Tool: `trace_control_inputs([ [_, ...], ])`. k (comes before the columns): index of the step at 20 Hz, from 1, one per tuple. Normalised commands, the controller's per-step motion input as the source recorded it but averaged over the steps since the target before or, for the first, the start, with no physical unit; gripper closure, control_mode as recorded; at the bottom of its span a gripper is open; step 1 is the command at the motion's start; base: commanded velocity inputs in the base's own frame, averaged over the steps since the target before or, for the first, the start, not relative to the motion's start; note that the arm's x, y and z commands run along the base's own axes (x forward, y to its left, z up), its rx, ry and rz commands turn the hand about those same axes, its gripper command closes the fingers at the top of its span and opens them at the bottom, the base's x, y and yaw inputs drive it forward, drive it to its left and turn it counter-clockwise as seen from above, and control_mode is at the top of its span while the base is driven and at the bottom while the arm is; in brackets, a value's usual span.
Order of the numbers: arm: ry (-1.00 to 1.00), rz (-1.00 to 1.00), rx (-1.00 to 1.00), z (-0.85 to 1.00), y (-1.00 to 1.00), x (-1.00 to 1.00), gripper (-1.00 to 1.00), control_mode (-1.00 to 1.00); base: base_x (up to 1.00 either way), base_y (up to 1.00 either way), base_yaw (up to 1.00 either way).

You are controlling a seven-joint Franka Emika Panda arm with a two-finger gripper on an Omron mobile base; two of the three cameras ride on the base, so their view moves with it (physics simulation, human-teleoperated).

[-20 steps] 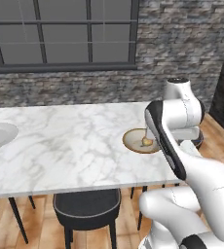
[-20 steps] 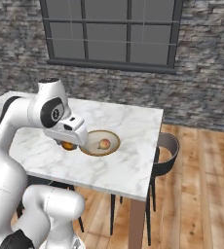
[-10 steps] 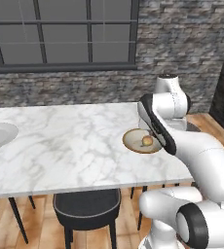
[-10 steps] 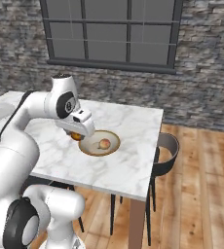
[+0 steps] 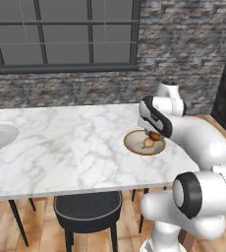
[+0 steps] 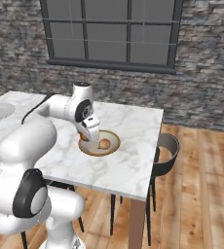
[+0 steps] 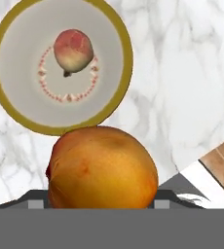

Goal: Take the fruits from the plate on the dining counter and place two fruits in each bowl.

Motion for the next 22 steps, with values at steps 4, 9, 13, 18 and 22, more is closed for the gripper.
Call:
trace_control_inputs([
  [4, 0.00, -0.27, -0.01, -0.53, 0.15, 0.55, 1.00, -1.00, 0.00, 0.00, 0.00],
  [9, 0.00, -0.23, -0.06, -0.61, 0.03, 0.64, 1.00, -1.00, 0.00, 0.00, 0.00],
  [13, 0.00, -0.17, -0.07, -0.59, 0.00, 0.52, 1.00, -1.00, 0.00, 0.00, 0.00],
  [18, 0.01, -0.07, -0.02, -0.28, 0.00, 0.72, 1.00, -1.00, 0.00, 0.00, 0.00],
  [22, 0.02, 0.00, 0.00, -0.06, 0.00, 0.61, 1.00, -1.00, 0.00, 0.00, 0.00],
])
